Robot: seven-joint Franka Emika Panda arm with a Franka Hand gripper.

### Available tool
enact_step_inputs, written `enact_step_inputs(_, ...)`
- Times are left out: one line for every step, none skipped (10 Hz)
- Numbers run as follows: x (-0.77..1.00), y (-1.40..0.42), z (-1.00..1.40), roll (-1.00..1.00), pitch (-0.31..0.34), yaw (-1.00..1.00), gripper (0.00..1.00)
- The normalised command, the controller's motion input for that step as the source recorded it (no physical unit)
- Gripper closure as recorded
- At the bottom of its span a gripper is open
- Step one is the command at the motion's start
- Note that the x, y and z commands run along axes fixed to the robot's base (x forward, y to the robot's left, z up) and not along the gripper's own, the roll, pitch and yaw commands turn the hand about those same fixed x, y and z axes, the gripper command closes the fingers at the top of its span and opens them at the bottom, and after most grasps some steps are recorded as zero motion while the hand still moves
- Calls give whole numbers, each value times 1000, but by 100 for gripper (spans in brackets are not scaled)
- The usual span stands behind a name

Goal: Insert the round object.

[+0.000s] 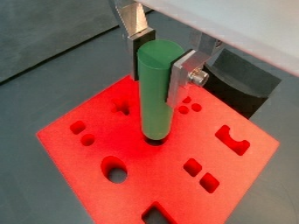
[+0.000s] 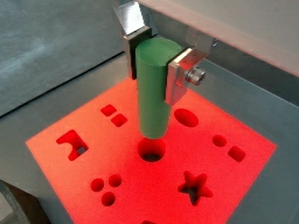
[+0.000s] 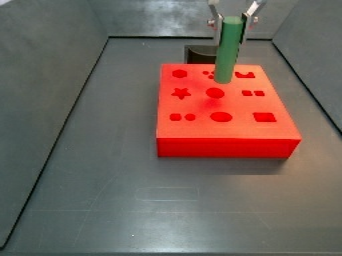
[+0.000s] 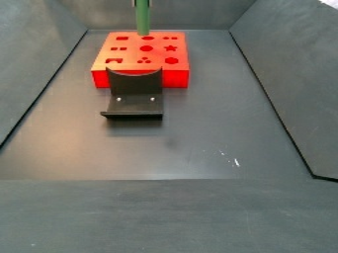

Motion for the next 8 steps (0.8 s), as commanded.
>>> enact_step_inputs(149, 17, -291, 134, 209, -31, 100)
enact_step_inputs(74, 77, -446, 103, 294, -177, 100)
enact_step_inputs(157, 0, -374, 114, 320, -143, 100)
enact_step_inputs(26, 0, -320, 77, 301, -191, 100)
enact_step_inputs(-14, 0, -274, 7, 283, -309, 100)
enact_step_inputs(-146, 0, -203, 0, 230, -380, 100)
enact_step_inputs(0, 66, -91, 11, 131, -231, 100)
enact_step_inputs(17, 43, -143, 59, 86, -69, 100)
